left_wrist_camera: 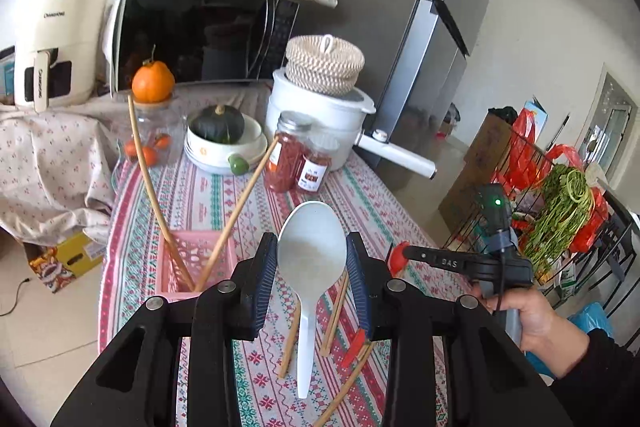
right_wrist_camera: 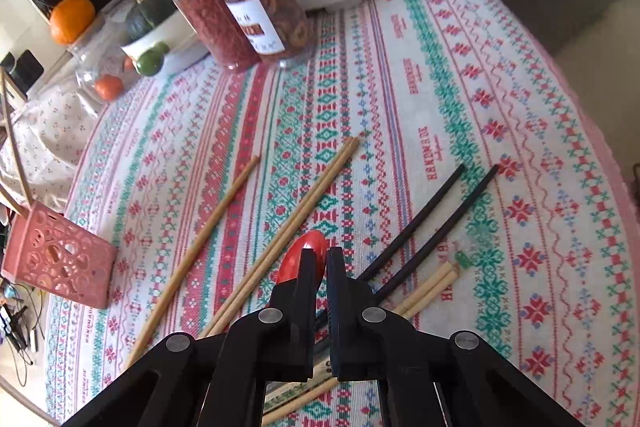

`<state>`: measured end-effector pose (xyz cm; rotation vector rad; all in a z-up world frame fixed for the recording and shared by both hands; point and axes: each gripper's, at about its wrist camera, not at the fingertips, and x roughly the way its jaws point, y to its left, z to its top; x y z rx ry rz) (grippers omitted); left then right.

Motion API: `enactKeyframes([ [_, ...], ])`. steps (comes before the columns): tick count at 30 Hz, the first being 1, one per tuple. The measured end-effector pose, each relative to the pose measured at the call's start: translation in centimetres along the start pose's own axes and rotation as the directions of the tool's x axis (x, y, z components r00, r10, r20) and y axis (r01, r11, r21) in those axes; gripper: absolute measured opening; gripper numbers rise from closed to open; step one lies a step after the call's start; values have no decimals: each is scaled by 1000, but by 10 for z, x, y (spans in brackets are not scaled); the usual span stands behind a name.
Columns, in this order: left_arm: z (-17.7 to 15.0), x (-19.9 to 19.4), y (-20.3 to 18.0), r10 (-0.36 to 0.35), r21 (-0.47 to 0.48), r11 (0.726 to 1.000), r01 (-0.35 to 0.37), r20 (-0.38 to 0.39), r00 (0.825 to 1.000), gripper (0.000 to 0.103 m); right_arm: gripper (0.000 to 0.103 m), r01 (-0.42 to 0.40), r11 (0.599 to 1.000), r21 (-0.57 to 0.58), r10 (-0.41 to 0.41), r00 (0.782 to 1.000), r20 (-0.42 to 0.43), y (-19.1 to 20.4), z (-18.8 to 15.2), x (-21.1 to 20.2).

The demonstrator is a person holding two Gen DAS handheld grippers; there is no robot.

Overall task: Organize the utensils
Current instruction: 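Lower the white spoon into the pink basket with the left tool while the right tool carries the red spoon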

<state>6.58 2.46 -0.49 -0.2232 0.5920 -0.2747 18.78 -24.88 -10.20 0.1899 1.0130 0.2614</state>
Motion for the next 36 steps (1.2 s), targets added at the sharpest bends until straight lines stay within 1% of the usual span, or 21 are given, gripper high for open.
enactKeyframes([
  [4,8,-17,-3,-2,17,1000,1,85,996,37,2,31,999,-30,-28,992,122,10,-1,-47],
  [8,13,-21,-3,-4,13,1000,2,124,992,37,1,31,999,-11,-28,974,224,20,0,-85],
  [14,19,-30,9,7,-36,999,0,198,980,37,1,35,999,-22,-26,944,329,39,-1,-117],
  [16,22,-32,13,17,-36,999,-9,227,974,37,1,42,998,-38,-26,934,356,48,-3,-126],
  [19,27,-33,20,47,-24,999,-42,269,962,37,1,42,997,-66,-13,924,383,60,-2,-130],
  [25,29,-20,41,144,-34,989,-141,326,934,37,1,10,995,-95,30,914,405,80,0,-131],
  [29,27,-2,50,197,-22,979,-203,358,913,37,1,-16,995,-94,52,915,400,89,3,-126],
  [32,26,12,59,217,-37,975,-218,335,917,37,1,-29,995,-99,67,915,399,97,5,-123],
  [36,21,31,69,258,-29,965,-261,285,923,37,1,-48,993,-105,87,908,410,106,7,-124],
])
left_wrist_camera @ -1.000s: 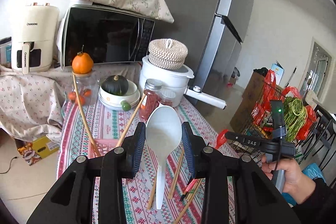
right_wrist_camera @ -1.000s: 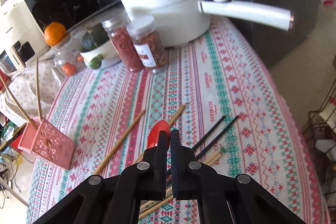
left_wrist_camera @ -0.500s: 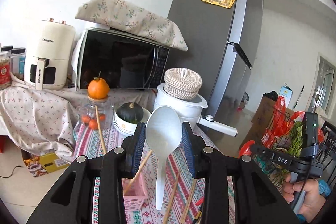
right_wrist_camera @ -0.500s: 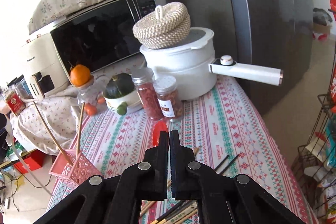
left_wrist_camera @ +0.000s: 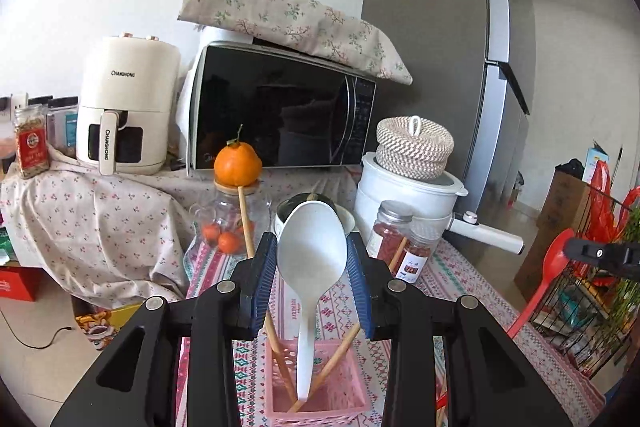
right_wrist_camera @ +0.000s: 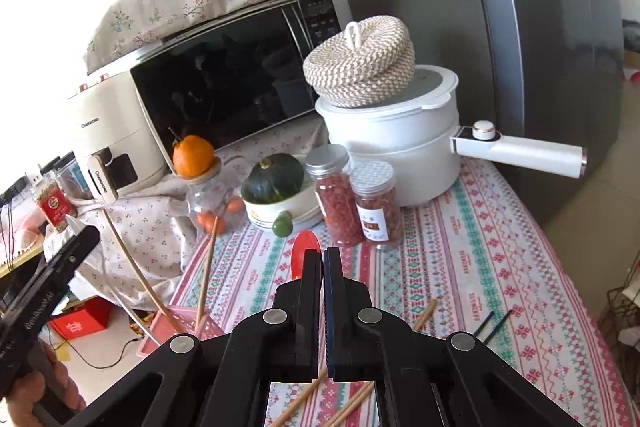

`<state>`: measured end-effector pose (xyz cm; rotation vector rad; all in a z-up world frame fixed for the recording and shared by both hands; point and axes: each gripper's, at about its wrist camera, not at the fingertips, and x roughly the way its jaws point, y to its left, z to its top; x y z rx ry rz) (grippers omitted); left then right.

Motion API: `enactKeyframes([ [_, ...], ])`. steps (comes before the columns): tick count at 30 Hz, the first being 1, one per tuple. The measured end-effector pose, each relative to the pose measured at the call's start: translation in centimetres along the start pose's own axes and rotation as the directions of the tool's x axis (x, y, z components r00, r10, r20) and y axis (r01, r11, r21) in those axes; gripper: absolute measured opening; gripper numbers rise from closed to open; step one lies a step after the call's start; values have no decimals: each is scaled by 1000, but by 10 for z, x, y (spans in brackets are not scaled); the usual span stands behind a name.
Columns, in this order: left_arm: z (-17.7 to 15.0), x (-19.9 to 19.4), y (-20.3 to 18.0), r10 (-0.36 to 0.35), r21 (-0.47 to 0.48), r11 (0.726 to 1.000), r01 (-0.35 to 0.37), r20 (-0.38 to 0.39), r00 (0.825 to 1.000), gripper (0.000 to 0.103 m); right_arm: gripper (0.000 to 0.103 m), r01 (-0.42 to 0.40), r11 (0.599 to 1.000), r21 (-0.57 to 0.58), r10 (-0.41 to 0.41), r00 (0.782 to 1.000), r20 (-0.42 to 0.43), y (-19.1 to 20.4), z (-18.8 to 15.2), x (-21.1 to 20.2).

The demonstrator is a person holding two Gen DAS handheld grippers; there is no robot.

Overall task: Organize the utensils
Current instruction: 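Lower the white spoon into the pink basket with the left tool while the right tool carries the red spoon, then drop the red spoon into the pink basket and open the right tool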

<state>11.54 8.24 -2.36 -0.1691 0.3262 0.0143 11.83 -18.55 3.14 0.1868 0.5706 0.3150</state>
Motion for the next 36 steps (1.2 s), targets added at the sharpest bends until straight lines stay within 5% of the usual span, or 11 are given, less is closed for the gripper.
enactKeyframes([
  [9,-17,18,12,7,-47,999,-13,-127,992,38,1,-6,1000,-17,6,1000,12,15,2,8],
  [11,-18,18,12,-11,-47,999,3,-167,986,50,1,-9,1000,-16,9,1000,11,17,2,9],
  [13,-18,16,13,-27,-60,998,15,-206,978,76,1,-9,1000,-18,10,1000,13,20,2,9],
  [20,-17,-4,31,-27,-128,992,-15,-322,946,102,1,-19,1000,-19,19,999,43,30,6,6],
  [25,-26,-13,54,-50,-199,979,-36,-414,909,103,1,-31,999,-41,34,995,89,46,10,6],
  [36,-38,-26,69,-18,-179,981,-75,-472,881,103,2,-27,993,-114,38,995,96,92,1,31],
])
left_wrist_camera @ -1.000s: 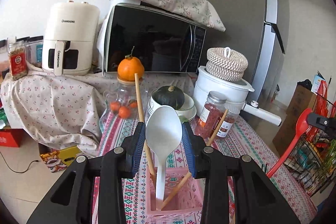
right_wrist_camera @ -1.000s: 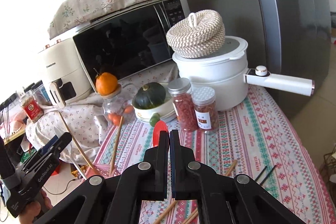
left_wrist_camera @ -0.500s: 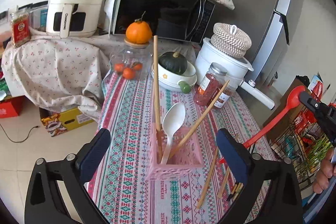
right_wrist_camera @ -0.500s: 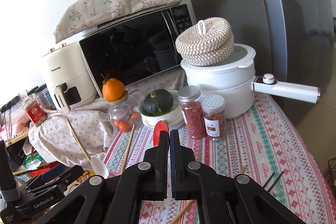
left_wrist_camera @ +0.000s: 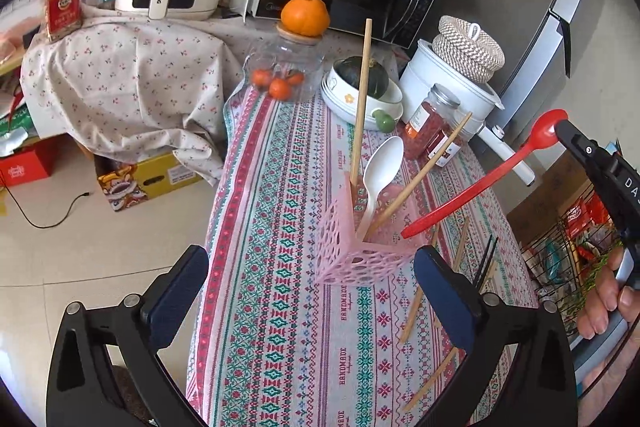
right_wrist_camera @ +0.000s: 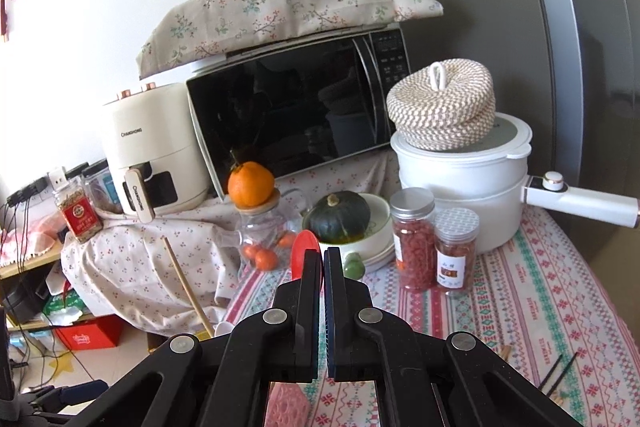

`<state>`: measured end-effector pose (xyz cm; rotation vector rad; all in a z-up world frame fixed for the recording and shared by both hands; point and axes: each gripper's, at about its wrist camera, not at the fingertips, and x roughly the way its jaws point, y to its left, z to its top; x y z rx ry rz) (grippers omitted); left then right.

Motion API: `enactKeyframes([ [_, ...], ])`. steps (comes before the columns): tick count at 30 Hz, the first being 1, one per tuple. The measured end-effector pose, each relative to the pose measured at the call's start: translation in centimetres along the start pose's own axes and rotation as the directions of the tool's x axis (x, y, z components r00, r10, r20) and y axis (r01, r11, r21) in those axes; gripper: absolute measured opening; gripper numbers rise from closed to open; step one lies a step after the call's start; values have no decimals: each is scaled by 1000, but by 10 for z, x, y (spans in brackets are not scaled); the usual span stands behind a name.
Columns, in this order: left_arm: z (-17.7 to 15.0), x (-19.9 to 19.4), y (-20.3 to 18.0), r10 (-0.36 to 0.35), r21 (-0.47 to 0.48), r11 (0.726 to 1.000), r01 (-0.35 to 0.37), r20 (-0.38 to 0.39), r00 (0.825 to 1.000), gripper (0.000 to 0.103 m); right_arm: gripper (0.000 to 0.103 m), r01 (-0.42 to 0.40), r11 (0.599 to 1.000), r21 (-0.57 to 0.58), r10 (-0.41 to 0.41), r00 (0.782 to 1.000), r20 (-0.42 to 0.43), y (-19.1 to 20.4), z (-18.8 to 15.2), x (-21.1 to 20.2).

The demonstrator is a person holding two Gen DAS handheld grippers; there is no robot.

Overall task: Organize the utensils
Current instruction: 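Drop the red spoon into the pink basket and open the right tool, then close the left tool on a pair of wooden chopsticks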

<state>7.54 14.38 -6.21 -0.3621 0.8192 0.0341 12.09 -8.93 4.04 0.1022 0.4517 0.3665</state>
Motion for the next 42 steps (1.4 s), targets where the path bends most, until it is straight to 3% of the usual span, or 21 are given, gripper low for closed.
enactKeyframes([
  [3,-1,1,-1,-8,-13,1000,8,-15,1000,103,3,9,1000,-26,-10,1000,-28,8,-6,13],
  [5,-2,2,-6,-16,-5,1000,16,-28,999,103,6,-49,999,2,49,997,-55,6,-10,21],
  [7,-4,3,-13,-18,18,1000,19,-34,999,103,32,-66,997,41,69,994,-82,1,-13,25],
  [8,-5,3,-18,-20,32,999,22,-37,999,103,56,-69,996,60,74,994,-82,-2,-13,24],
  [9,-7,4,-23,-24,47,999,26,-43,999,103,63,-79,994,76,85,994,-67,-5,-13,20],
  [13,-18,4,-45,-27,101,994,32,-52,998,103,71,-80,994,73,84,995,-52,-19,-7,1],
  [15,-24,5,-58,-41,127,991,49,-66,997,103,84,-62,996,64,65,996,-55,-29,-7,-8],
  [19,-40,10,-83,-91,145,983,109,-127,988,103,91,-2,998,58,8,994,-111,-56,-12,-21],
  [22,-53,16,-105,-103,179,974,136,-179,978,103,97,67,997,31,-60,980,-190,-76,-19,-27],
  [28,-73,23,-145,-99,282,946,158,-212,972,103,97,159,987,5,-146,918,-369,-118,-45,-37],
  [34,-78,43,-169,-70,347,924,157,-250,966,103,97,241,967,80,-176,864,-471,-170,-68,-47],
  [38,-74,66,-188,-27,377,913,154,-321,947,103,97,307,946,101,-203,808,-552,-199,-81,-42],
  [42,-65,91,-208,10,390,910,145,-368,930,103,97,337,931,140,-194,782,-592,-222,-90,-37],
])
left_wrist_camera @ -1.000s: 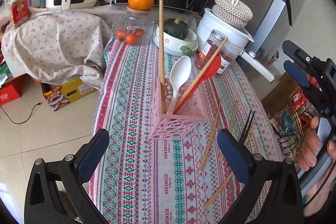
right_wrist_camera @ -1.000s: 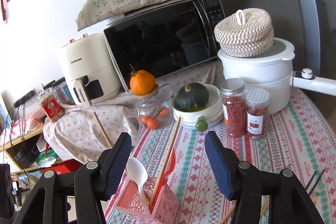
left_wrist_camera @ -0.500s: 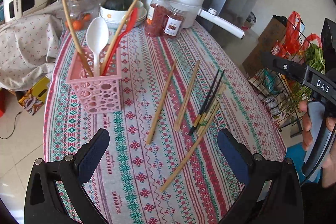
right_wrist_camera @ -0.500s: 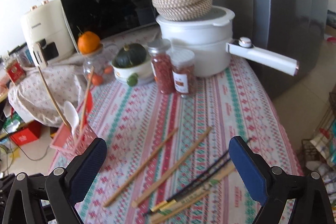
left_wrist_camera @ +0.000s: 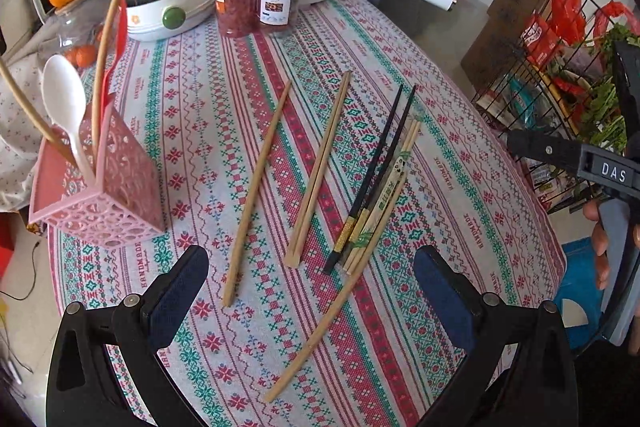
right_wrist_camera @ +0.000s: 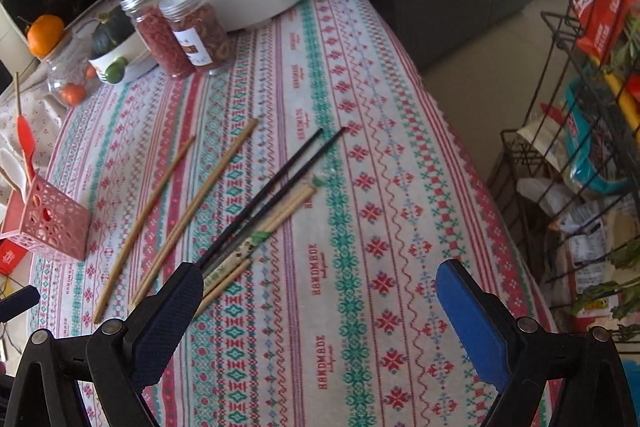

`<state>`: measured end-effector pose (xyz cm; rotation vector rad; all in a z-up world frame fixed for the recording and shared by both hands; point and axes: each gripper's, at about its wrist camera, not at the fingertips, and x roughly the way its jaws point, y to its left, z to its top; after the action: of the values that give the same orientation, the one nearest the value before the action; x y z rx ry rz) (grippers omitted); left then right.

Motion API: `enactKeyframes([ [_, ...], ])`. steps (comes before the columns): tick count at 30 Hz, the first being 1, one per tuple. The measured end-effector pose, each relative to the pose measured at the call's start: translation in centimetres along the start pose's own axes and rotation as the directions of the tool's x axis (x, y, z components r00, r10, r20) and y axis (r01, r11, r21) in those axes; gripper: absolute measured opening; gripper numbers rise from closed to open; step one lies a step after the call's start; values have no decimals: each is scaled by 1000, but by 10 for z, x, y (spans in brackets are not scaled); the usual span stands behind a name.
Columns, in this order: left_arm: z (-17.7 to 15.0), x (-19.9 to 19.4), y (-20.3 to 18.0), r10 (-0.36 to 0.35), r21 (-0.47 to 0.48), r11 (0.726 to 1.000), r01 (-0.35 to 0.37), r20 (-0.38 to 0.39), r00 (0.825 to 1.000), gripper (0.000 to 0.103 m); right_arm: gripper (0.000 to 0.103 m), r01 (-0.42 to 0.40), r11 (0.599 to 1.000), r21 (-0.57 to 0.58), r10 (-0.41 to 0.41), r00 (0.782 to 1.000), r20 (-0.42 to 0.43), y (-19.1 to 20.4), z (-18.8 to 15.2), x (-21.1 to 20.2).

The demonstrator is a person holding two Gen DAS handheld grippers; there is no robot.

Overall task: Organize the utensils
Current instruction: 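Close the left tool on a pair of wooden chopsticks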

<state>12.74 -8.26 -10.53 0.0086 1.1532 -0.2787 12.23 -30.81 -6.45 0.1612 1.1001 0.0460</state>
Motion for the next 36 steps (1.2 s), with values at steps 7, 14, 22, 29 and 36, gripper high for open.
enactKeyframes([
  [7,48,31,-17,46,27,999,-46,4,999,103,97,-2,998,59,5,998,-56,-22,9,23],
  [14,91,68,-23,20,26,999,-20,-4,1000,84,97,0,997,75,7,996,-91,-35,15,41],
  [22,111,115,-27,-13,9,1000,14,-102,995,29,97,4,996,93,5,995,-97,-47,20,47],
  [29,125,136,-42,56,61,997,-45,-195,979,25,97,-3,992,123,15,995,-103,-53,21,50],
  [36,128,142,-52,115,87,991,-98,-216,970,11,97,-2,990,143,17,994,-107,-55,20,51],
])
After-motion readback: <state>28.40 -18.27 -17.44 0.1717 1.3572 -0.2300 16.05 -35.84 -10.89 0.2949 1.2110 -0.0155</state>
